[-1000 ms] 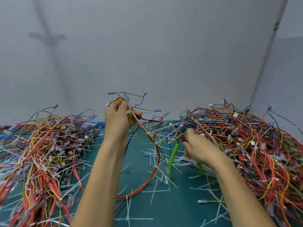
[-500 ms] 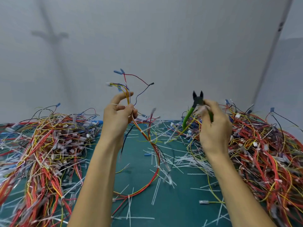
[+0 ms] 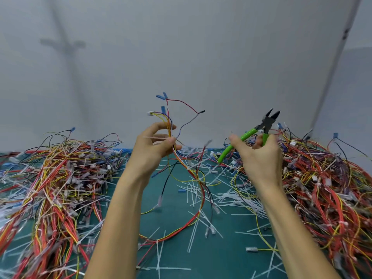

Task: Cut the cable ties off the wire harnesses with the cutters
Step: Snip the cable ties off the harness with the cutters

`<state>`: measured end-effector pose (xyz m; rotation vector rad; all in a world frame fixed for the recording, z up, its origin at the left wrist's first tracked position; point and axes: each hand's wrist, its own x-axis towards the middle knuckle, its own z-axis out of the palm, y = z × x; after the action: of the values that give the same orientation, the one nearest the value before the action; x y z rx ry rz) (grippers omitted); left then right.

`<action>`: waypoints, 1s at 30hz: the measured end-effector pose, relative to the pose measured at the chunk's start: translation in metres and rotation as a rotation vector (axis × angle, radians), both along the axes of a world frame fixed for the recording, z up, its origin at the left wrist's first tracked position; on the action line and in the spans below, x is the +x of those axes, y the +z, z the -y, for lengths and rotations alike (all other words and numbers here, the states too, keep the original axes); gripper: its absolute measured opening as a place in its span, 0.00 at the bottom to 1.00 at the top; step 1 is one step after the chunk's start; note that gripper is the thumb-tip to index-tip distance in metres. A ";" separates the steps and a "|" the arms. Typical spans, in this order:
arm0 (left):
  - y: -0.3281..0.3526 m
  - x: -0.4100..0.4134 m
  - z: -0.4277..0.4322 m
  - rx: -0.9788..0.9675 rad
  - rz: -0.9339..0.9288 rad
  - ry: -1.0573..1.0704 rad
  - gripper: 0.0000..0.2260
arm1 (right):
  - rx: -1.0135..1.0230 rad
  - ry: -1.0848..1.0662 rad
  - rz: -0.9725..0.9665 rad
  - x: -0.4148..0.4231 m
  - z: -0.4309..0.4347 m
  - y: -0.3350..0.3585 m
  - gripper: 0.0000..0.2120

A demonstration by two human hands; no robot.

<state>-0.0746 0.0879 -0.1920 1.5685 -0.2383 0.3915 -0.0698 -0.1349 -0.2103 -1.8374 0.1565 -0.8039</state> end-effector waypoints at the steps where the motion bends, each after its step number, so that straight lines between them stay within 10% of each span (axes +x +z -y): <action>1: 0.001 -0.001 0.001 0.005 0.000 -0.010 0.10 | 0.007 0.037 -0.002 0.001 0.000 0.001 0.23; 8: 0.003 -0.004 0.005 0.007 -0.003 -0.038 0.12 | 0.064 0.306 0.066 -0.010 -0.006 0.019 0.06; 30: -0.001 0.007 0.025 -0.602 -0.268 -0.346 0.09 | -0.177 0.518 0.132 -0.037 -0.019 0.047 0.10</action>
<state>-0.0681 0.0632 -0.1935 0.9475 -0.1588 -0.0280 -0.1066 -0.1162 -0.1632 -1.8626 -0.4726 -0.5792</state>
